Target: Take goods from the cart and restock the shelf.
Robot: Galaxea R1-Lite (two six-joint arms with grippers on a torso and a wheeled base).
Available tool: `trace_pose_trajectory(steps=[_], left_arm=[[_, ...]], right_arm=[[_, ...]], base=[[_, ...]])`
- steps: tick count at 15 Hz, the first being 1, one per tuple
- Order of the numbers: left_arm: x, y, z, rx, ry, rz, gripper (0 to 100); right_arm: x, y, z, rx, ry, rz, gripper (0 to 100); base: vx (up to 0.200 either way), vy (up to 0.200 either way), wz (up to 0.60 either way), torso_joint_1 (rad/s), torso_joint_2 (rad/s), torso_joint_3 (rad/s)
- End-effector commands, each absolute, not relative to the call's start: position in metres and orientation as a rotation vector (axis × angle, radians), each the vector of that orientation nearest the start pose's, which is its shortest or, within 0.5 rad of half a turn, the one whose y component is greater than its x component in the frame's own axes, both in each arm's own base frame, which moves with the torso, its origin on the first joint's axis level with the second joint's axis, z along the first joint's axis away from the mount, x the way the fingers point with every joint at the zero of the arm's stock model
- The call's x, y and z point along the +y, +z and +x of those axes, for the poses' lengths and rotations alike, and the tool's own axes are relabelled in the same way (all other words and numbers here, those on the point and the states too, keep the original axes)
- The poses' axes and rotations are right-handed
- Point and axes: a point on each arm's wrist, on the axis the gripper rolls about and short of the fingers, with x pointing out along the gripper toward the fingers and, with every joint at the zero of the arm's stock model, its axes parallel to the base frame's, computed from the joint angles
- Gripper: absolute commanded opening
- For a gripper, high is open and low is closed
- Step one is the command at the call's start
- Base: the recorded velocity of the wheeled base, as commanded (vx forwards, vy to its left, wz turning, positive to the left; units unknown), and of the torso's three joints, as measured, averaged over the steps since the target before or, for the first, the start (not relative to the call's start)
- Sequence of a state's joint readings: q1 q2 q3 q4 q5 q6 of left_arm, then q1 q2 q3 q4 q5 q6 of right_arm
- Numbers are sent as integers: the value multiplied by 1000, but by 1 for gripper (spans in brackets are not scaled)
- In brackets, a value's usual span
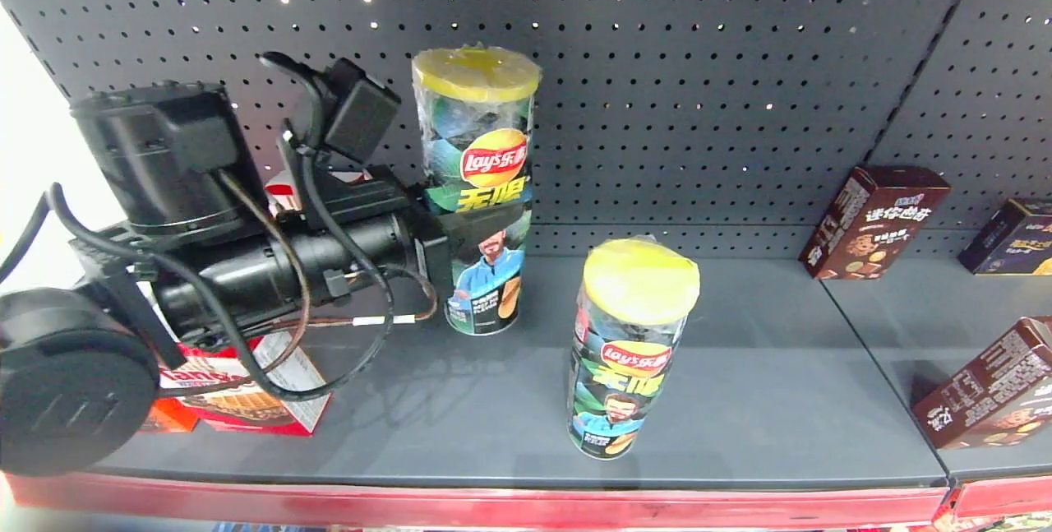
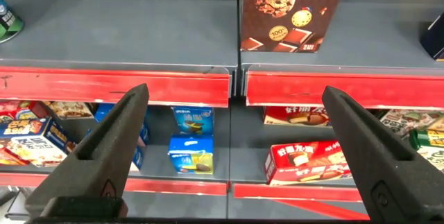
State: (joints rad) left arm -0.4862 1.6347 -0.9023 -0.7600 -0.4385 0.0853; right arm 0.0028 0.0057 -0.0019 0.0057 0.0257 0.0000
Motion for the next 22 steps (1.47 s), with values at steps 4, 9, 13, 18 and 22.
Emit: trace_pose_trajectory(steps=[4,9,13,18,22], left_arm=[[-171,227,301,-37,-1064,-34,0],[-181,216,320,-55,-1139,24,0],[-190,208,339,-71,-1134,46,0],[-190,196,366,-94,-1097,87,0],[-193,186,378,-86,-1091,89,0]], right_arm=[[1,76,-22,12,29,0,100],[1,76,-22,12,29,0,100],[1,75,-22,14,29,0,100],[1,75,-22,14,29,0,100],[1,76,-22,12,29,0,100]], base=[[0,0,0,0,0,0],[0,0,0,0,0,0],[0,0,0,0,0,0],[0,0,0,0,0,0],[0,0,0,0,0,0]])
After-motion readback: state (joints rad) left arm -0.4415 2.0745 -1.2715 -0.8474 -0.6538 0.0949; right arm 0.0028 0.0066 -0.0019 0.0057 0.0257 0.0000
